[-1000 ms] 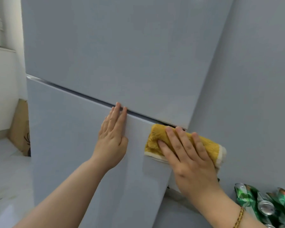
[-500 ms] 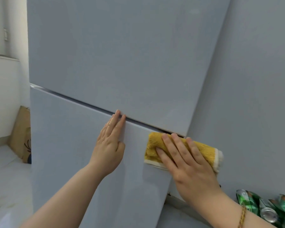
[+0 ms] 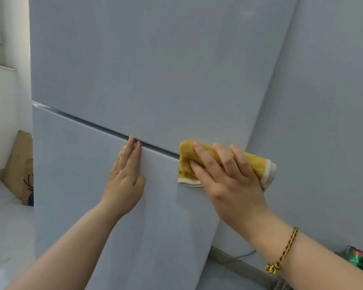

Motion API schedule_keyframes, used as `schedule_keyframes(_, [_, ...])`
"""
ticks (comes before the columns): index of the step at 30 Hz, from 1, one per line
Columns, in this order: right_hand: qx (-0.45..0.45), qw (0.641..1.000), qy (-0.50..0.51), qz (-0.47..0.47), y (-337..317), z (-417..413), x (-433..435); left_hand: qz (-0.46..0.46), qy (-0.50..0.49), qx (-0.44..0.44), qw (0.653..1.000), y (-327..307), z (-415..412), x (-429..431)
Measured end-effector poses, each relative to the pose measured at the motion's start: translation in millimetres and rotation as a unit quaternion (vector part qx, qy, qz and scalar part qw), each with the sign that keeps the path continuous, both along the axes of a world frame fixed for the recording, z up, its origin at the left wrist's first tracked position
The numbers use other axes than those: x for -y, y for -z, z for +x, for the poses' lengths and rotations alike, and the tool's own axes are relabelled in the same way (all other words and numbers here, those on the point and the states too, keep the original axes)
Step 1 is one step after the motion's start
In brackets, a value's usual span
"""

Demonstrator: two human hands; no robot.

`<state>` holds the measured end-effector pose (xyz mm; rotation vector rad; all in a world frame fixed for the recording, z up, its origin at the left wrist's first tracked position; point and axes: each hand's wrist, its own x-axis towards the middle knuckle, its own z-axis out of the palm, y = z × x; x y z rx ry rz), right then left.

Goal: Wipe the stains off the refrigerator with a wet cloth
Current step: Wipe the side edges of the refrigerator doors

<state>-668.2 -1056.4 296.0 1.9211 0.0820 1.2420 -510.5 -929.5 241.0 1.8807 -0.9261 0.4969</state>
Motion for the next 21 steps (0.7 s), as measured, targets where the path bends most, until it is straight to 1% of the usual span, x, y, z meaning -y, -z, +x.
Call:
schedule_keyframes(3, [-0.024, 0.999, 0.049, 0.006, 2.7, 21.3, -1.9, -0.001, -0.015, 0.012, 1.0, 1.8, 7.1, -1.1])
schedule_keyframes(8, [-0.036, 0.997, 0.052, 0.036, 7.0, 74.4, -28.0, 0.012, -0.049, 0.039, 0.998, 1.8, 20.8, -3.2])
schedule_keyframes(10, [-0.051, 0.996, 0.047, 0.061, 5.6, 74.6, -31.7, 0.007, -0.047, 0.039, 0.998, 3.3, 21.6, -3.4])
schedule_keyframes(12, [-0.06, 0.996, 0.035, 0.058, 5.3, 53.1, -24.7, -0.001, -0.045, 0.041, 0.998, 4.0, 20.9, -4.3])
schedule_keyframes(14, [-0.049, 0.997, 0.033, 0.041, 7.1, 26.3, -12.8, -0.005, -0.041, 0.031, 0.999, 4.5, 20.5, -4.6])
schedule_keyframes(16, [-0.037, 0.997, 0.035, 0.052, 10.4, 13.5, -10.1, -0.007, -0.038, 0.023, 0.999, 5.8, 21.6, -6.2])
schedule_keyframes(18, [-0.032, 0.996, 0.048, 0.068, 13.5, 23.4, -16.4, -0.009, -0.038, 0.038, 0.999, 4.9, 21.5, -4.9])
schedule_keyframes(21, [-0.041, 0.992, 0.083, 0.087, 16.8, 58.2, -32.1, 0.003, -0.039, 0.027, 0.999, 3.8, 24.0, -5.8])
